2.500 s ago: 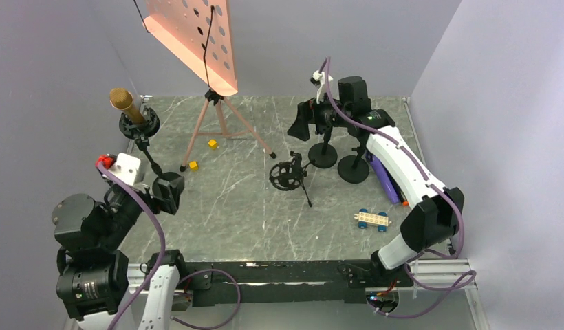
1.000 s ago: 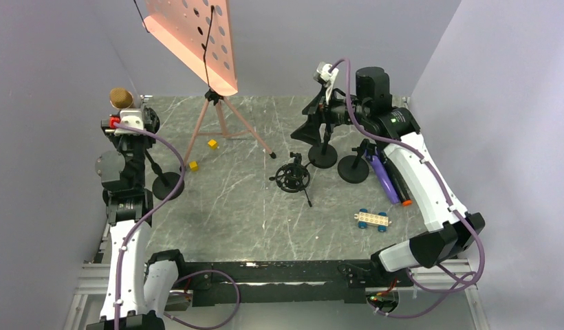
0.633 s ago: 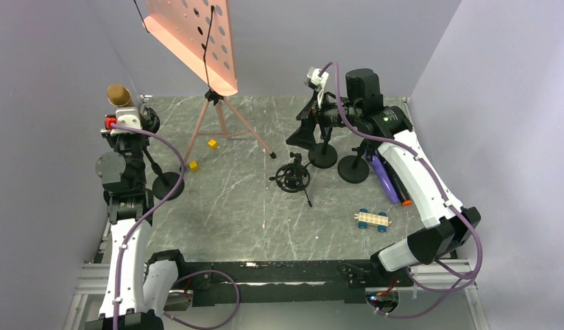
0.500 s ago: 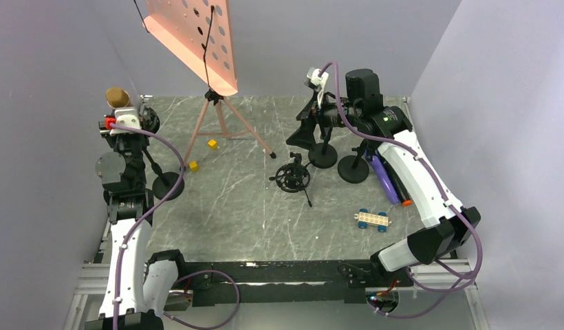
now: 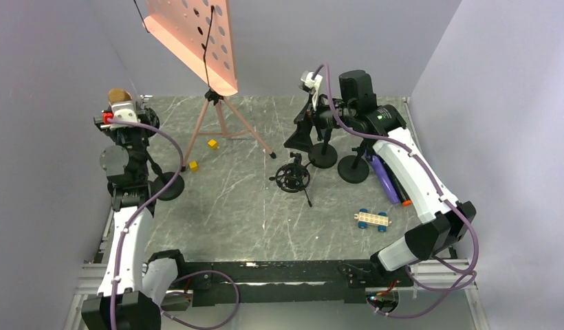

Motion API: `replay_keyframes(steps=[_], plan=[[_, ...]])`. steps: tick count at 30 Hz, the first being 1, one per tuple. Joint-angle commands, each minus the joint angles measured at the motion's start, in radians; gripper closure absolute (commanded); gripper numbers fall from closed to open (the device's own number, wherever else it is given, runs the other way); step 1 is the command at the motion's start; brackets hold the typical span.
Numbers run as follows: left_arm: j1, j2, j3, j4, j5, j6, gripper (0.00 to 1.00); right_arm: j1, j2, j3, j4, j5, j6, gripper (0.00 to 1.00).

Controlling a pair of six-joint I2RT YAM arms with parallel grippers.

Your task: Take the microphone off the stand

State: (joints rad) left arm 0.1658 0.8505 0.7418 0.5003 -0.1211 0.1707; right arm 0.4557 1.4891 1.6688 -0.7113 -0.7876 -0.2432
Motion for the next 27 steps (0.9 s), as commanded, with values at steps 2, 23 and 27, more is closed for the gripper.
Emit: replay_keyframes(steps=[2, 23, 27], plan=[[0.001, 0.057, 0.011, 0.132, 0.008, -0.019, 0.43, 0.025, -0.001, 0.047, -0.015, 0.023, -0.042, 0.00], [0.006, 0.020, 0.228, 0.018, 0.049, -0.074, 1.00, 0.029, -0.034, -0.027, 0.021, 0.030, -0.034, 0.00], [0.006, 0.016, 0.292, -0.026, 0.074, -0.132, 1.00, 0.028, -0.039, -0.026, 0.019, 0.030, -0.036, 0.00]])
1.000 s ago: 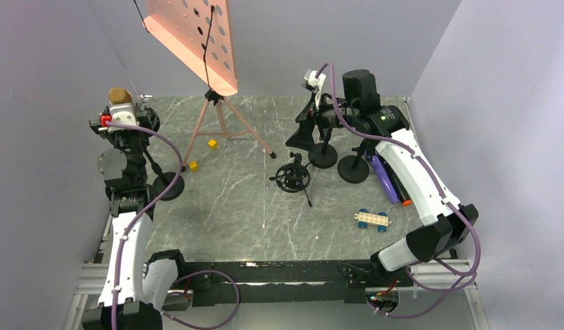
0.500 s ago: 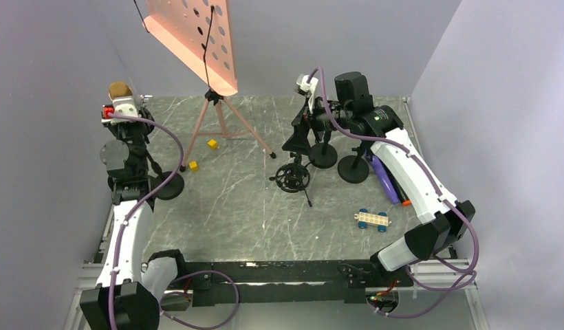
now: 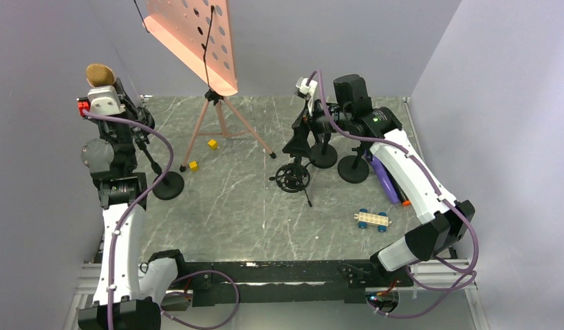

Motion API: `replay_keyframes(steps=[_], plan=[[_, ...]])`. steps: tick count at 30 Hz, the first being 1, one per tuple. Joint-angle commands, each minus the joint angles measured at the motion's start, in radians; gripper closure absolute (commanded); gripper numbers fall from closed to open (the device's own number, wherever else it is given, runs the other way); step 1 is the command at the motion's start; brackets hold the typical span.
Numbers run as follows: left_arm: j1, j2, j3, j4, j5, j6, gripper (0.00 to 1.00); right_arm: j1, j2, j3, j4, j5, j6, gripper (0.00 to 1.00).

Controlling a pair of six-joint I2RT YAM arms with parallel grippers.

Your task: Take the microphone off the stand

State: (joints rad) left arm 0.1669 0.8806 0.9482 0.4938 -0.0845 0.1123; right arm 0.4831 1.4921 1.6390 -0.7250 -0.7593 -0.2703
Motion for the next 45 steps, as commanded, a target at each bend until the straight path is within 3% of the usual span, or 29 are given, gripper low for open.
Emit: replay_keyframes(steps=[1, 5, 9, 14, 18, 24, 28, 34, 42, 45], plan=[[0.005, -0.016, 0.115, -0.037, 0.059, -0.094, 1.00, 0.001, -0.043, 0.010, 0.029, 0.002, -0.013, 0.00], [0.005, -0.037, 0.206, -0.161, 0.275, -0.226, 1.00, 0.001, -0.052, 0.091, -0.045, -0.003, -0.085, 0.00], [0.005, -0.070, 0.229, -0.303, 0.588, -0.407, 1.00, 0.001, -0.040, 0.260, -0.209, -0.072, -0.218, 0.01], [-0.003, -0.064, 0.193, -0.395, 0.992, -0.599, 1.00, 0.023, -0.050, 0.325, -0.219, -0.145, -0.239, 0.04], [-0.028, -0.035, 0.167, -0.401, 1.173, -0.637, 1.00, 0.091, -0.041, 0.375, -0.237, -0.143, -0.254, 0.08], [-0.142, 0.038, 0.221, -0.356, 1.237, -0.614, 1.00, 0.131, -0.036, 0.349, -0.146, -0.176, -0.224, 0.08], [-0.252, 0.120, 0.327, -0.374, 1.257, -0.573, 1.00, 0.134, -0.004, 0.357, 0.079, -0.183, -0.015, 0.08], [-0.361, 0.241, 0.489, -0.351, 1.206, -0.563, 1.00, 0.166, 0.056, 0.343, 0.223, -0.216, 0.190, 0.08], [-0.459, 0.351, 0.655, -0.387, 1.192, -0.527, 1.00, 0.177, 0.094, 0.327, 0.378, -0.216, 0.340, 0.11], [-0.491, 0.368, 0.675, -0.402, 1.179, -0.513, 1.00, 0.184, 0.114, 0.349, 0.406, -0.231, 0.364, 0.17]])
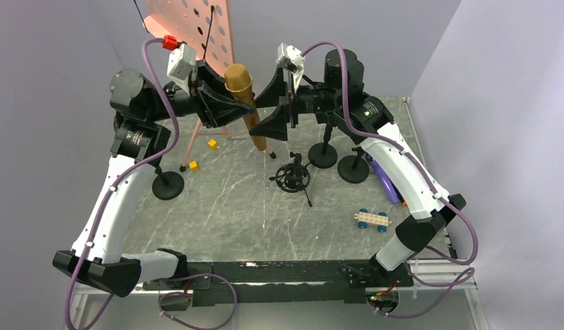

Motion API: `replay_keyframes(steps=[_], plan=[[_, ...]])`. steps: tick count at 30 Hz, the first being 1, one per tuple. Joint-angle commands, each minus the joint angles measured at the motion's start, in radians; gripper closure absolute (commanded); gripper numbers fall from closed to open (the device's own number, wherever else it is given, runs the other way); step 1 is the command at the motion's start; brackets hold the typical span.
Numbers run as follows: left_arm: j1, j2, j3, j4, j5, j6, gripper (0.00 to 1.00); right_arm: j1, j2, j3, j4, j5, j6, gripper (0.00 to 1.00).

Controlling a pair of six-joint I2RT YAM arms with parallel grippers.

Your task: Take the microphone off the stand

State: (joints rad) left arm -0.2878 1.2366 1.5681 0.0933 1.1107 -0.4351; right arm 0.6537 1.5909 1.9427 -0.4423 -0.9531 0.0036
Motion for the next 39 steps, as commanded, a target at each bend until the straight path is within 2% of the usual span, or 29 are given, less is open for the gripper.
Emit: replay_keyframes(steps=[1, 3, 6, 7, 8, 10, 12, 13, 14, 17, 21, 24, 28, 32, 35, 39], plan=[[-0.045, 0.017, 0.058, -0.004, -0.020, 0.038, 1.00, 0.015, 0.020, 0.049, 0.127, -0.042, 0.095, 0.21], [-0.057, 0.025, 0.067, -0.006, -0.024, 0.044, 1.00, 0.014, 0.025, 0.048, 0.132, -0.052, 0.100, 0.36], [-0.061, 0.030, 0.074, -0.001, -0.031, 0.040, 1.00, 0.012, 0.024, 0.038, 0.132, -0.051, 0.106, 0.72], [-0.062, 0.031, 0.075, 0.003, -0.036, 0.040, 1.00, 0.008, 0.020, 0.033, 0.129, -0.040, 0.107, 0.88], [-0.063, 0.029, 0.074, 0.002, -0.048, 0.041, 0.89, 0.004, 0.015, 0.030, 0.118, -0.025, 0.100, 1.00], [-0.062, 0.017, 0.067, -0.014, -0.090, 0.051, 0.48, -0.015, -0.005, 0.023, 0.086, -0.001, 0.076, 1.00], [-0.060, -0.003, 0.059, -0.048, -0.125, 0.091, 0.18, -0.060, -0.042, 0.023, 0.049, 0.025, 0.057, 1.00], [-0.060, -0.016, 0.053, -0.069, -0.134, 0.110, 0.04, -0.093, -0.063, 0.024, 0.032, 0.041, 0.054, 1.00], [-0.057, -0.028, 0.044, -0.084, -0.138, 0.125, 0.01, -0.134, -0.082, 0.025, 0.015, 0.057, 0.050, 1.00], [-0.049, -0.068, -0.003, -0.117, -0.127, 0.147, 0.01, -0.309, -0.142, 0.035, -0.057, 0.113, 0.016, 1.00], [-0.030, -0.100, -0.043, -0.124, -0.093, 0.138, 0.01, -0.499, -0.196, 0.022, -0.251, 0.405, -0.044, 1.00], [-0.004, -0.111, -0.052, -0.124, -0.079, 0.130, 0.01, -0.695, -0.208, -0.068, -0.380, 0.510, -0.073, 1.00], [0.024, -0.122, -0.058, -0.106, -0.063, 0.106, 0.01, -0.876, -0.138, -0.200, -0.553, 0.593, -0.237, 1.00], [0.038, -0.132, -0.074, -0.083, -0.052, 0.085, 0.01, -0.957, -0.044, -0.335, -0.583, 0.743, -0.376, 1.00], [0.041, -0.142, -0.087, -0.079, -0.047, 0.088, 0.01, -0.979, 0.030, -0.413, -0.492, 0.907, -0.438, 1.00], [0.049, -0.161, -0.114, -0.083, -0.050, 0.091, 0.01, -0.982, 0.169, -0.396, -0.368, 1.090, -0.506, 1.00]])
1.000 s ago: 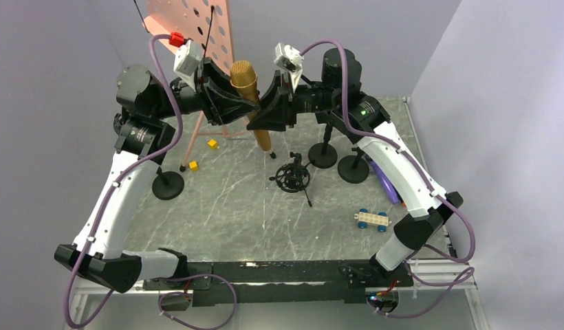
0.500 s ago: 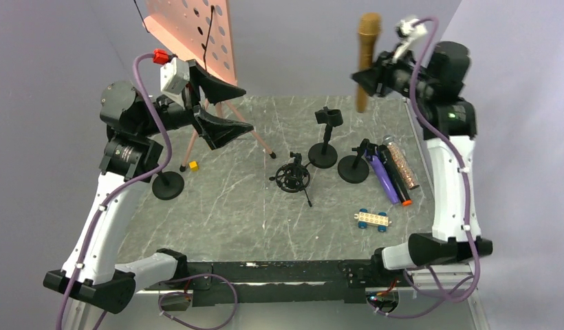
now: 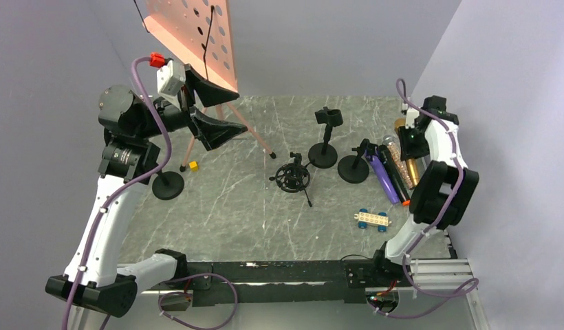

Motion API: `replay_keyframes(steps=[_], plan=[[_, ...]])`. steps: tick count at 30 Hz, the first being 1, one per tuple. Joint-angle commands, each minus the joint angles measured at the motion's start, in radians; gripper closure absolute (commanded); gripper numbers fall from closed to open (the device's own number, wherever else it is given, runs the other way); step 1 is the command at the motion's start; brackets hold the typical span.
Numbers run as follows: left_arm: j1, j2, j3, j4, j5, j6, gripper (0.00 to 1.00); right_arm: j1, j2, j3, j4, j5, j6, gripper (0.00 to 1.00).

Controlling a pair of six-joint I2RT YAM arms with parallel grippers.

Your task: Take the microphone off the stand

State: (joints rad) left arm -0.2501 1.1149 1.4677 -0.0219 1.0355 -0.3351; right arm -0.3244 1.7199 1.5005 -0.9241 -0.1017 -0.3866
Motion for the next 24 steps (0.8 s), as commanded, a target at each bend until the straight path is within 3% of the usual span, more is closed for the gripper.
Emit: replay_keyframes(steps=[1, 7, 14, 20, 24], plan=[[0.015, -0.042, -0.015, 0.025, 0.022, -0.004, 0.01, -0.007, 0.077, 0.066, 0.127, 0.261, -0.123, 1.00], [0.024, -0.053, 0.002, -0.052, 0.008, 0.048, 0.01, -0.029, 0.225, 0.154, 0.222, 0.351, -0.203, 1.00], [0.035, -0.058, -0.001, -0.072, -0.001, 0.069, 0.01, -0.049, 0.376, 0.226, 0.158, 0.319, -0.230, 0.87], [0.038, -0.066, -0.007, -0.087, -0.003, 0.086, 0.01, -0.053, 0.417, 0.221, 0.170, 0.317, -0.241, 0.80], [0.038, -0.067, -0.010, -0.097, 0.000, 0.108, 0.01, -0.054, 0.423, 0.203, 0.122, 0.238, -0.252, 0.72]])
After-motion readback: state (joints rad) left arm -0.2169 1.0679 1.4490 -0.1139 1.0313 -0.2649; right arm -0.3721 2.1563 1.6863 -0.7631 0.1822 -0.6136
